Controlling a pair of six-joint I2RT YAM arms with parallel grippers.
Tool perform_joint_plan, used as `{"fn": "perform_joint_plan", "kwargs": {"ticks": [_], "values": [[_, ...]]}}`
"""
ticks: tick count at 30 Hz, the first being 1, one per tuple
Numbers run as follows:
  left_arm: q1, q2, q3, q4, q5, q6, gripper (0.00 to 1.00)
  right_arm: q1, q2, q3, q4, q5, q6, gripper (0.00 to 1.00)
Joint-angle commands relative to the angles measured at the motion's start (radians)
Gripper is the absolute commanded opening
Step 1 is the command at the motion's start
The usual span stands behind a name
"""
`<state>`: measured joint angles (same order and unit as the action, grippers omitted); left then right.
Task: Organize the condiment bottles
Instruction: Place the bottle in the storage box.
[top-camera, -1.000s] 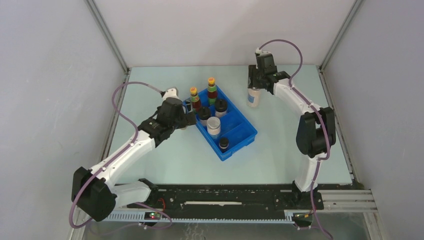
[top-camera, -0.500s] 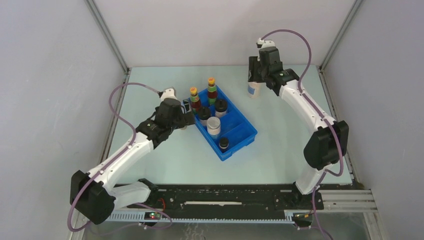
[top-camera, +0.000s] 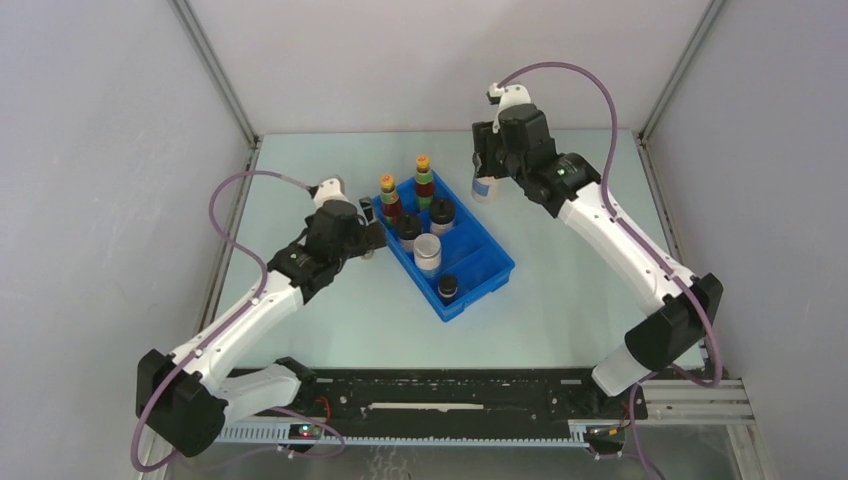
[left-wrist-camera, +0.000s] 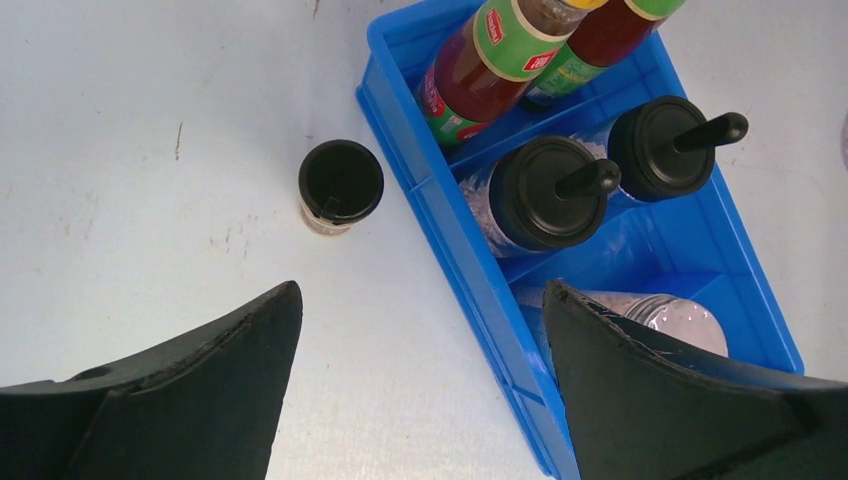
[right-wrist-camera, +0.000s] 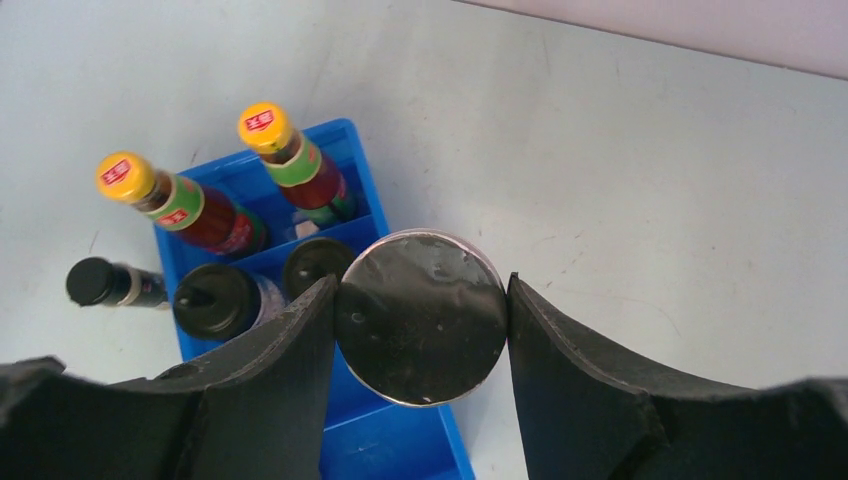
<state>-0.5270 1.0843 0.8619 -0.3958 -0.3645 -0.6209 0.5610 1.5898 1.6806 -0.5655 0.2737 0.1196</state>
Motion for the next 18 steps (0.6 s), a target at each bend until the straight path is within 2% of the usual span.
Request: {"fn": "perform_joint_plan", "kwargs": {"ticks": [1, 10, 18], "values": [[0.006, -0.013, -0.025, 0.046, -0.048, -0.030, 0.94, 0.037, -0.089, -0.031, 0.043, 0.046, 0.003, 0.00], [0.007, 0.034, -0.026, 0.069, -0.082, -0.040, 0.94, 0.087, -0.126, -0.153, 0.088, 0.019, 0.032, 0.00], [0.006, 0.073, -0.018, 0.082, -0.106, -0.033, 0.93, 0.131, -0.108, -0.196, 0.115, 0.012, 0.040, 0.00]]}}
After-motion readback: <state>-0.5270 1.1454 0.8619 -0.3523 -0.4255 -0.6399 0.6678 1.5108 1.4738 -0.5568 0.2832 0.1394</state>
